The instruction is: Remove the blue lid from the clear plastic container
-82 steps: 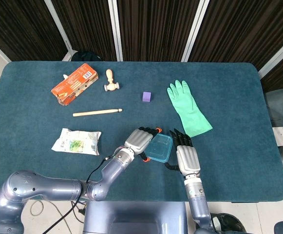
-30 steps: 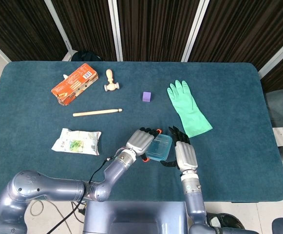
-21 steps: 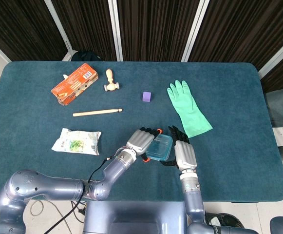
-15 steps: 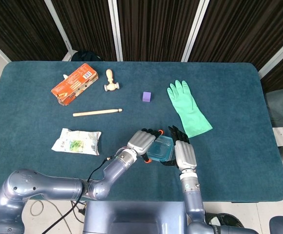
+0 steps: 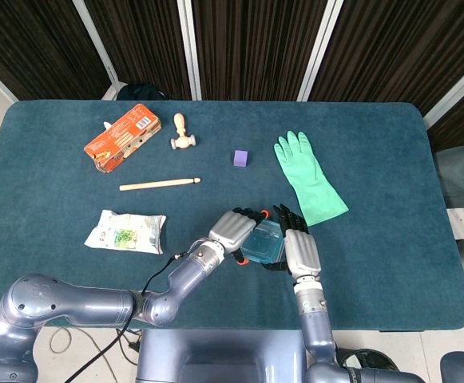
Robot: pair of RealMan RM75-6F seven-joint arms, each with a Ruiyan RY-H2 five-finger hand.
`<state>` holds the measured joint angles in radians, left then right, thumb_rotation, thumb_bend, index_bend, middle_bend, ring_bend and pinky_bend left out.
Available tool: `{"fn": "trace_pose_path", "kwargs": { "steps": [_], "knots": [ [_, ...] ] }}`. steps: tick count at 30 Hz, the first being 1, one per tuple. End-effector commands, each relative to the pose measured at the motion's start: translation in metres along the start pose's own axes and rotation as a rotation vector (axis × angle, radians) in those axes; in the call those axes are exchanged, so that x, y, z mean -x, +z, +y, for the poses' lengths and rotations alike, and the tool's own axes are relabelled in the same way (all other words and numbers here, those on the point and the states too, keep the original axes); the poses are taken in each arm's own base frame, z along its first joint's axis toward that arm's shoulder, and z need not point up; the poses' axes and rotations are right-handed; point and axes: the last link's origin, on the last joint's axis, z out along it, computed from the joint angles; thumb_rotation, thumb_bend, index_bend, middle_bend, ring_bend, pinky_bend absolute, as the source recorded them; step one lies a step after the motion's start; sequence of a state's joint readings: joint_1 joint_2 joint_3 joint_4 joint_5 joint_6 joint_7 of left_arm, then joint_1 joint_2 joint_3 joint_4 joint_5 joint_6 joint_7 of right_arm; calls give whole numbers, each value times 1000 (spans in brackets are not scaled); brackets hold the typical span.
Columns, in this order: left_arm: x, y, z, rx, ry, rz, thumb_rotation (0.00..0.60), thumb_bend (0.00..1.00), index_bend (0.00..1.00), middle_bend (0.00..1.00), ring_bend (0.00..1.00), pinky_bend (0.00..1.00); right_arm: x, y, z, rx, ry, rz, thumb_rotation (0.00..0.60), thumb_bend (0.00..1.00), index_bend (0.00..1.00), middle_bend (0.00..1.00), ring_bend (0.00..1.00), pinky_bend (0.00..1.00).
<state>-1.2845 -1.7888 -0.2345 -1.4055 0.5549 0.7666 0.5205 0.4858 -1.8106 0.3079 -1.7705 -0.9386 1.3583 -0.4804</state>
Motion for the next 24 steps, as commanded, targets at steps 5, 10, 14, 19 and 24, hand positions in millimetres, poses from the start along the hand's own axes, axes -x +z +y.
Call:
{"fn": "trace_pose_path", "kwargs": {
  "steps": [5,10,14,19,24],
  "knots": [
    [1,0,1,3,-1,7,600,106,48,145,81,256,-1,1,-2,-9,-4,3,600,238,0,0,0,0],
    [3,0,0,0,-2,2,600,90,30,130,81,256,-2,4,-5,-19,-9,8,600,238,0,0,0,0],
    [5,0,-1,-1,-2,-2,600,90,19,127,81,257,-3,6,-10,-29,-11,12,600,238,0,0,0,0],
    [7,0,-2,-2,0,-6,600,90,15,126,81,261,-4,8,-18,-45,-5,16,600,238,0,0,0,0],
    [3,0,-2,0,-10,10,600,90,11,123,81,257,-6,9,-22,-53,-15,18,600,238,17,5,0,0]
  ]
}}
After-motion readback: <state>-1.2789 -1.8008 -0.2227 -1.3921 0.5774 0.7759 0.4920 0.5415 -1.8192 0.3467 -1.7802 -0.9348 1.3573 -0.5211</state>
